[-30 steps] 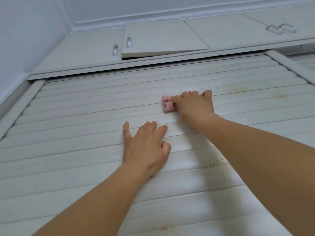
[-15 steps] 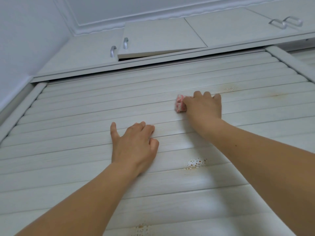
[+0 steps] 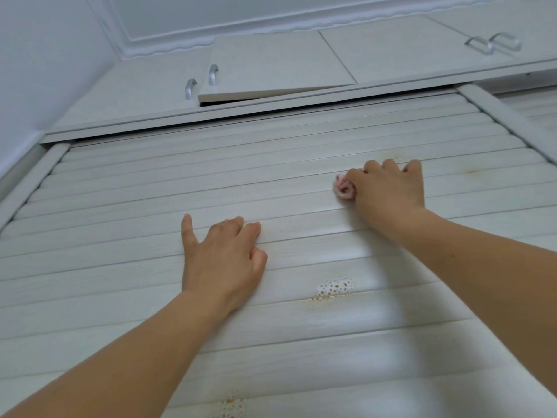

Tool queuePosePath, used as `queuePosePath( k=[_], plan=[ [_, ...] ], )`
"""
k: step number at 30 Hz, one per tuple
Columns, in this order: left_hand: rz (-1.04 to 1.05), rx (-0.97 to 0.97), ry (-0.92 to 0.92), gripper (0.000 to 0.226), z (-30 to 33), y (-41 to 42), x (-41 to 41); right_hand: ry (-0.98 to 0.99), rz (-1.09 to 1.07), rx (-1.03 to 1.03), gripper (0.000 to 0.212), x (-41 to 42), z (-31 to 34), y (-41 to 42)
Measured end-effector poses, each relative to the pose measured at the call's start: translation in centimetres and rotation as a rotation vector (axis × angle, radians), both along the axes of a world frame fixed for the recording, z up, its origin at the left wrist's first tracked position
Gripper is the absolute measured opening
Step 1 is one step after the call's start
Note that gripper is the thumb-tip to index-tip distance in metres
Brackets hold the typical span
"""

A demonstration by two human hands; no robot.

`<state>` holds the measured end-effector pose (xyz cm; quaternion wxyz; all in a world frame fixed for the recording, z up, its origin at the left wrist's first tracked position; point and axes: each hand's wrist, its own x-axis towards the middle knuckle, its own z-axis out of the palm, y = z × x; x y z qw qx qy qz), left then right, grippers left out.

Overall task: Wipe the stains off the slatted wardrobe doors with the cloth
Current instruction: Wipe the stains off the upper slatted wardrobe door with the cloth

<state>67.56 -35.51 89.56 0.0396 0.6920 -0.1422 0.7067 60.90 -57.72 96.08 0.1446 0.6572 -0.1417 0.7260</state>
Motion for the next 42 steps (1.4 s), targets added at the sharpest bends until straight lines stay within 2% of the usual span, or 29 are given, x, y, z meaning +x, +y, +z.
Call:
queuePosePath(
  k=[1,4,7,10,12,17,24,28,31,37,42],
  plan=[
    [-0.002,-0.008,0.007,0.067,0.1,-0.2,-0.1,-0.004,-0.016,0.039,0.035,-0.4,-0.1,-1.1],
    [-0.029,-0.056,0.054,0.041,0.6,-1.0,-1.0,-0.006,-0.06,0.166,0.038,-1.6,-0.5,-3.4],
    [-0.066,-0.038,0.031,0.036,1.3,-2.4,-2.0,0.015,-0.041,0.237,0.032,-2.1,-0.4,-2.4],
    [-0.102,0.029,0.019,0.038,1.7,-5.1,-2.9,0.054,0.064,0.076,0.026,-0.9,-0.8,-0.1],
    [-0.113,0.055,0.023,0.038,1.6,-6.9,-3.4,0.092,0.114,-0.07,0.038,0.4,-1.1,0.4],
    [-0.124,0.097,0.039,0.043,1.5,-10.4,-4.0,0.134,0.1,-0.142,0.049,-0.5,-0.3,-2.6],
    [-0.137,0.135,0.103,0.05,2.2,-13.1,-3.4,0.118,-0.013,0.122,0.048,-2.9,1.4,-9.8],
    [-0.118,0.11,0.048,0.049,2.1,-13.2,-3.1,0.067,-0.033,0.26,0.041,-3.1,1.5,-10.9],
    [-0.105,0.086,0.018,0.047,2.1,-13.4,-3.2,0.028,-0.015,0.203,0.041,-2.2,1.9,-8.9],
    [-0.076,0.076,0.002,0.046,2.1,-13.5,-3.3,0.085,0.094,-0.07,0.044,-0.5,2.4,-3.7],
    [-0.059,0.094,0.001,0.045,2.0,-13.3,-3.6,0.054,0.056,-0.026,0.038,-1.3,3.4,-5.9]
  ],
)
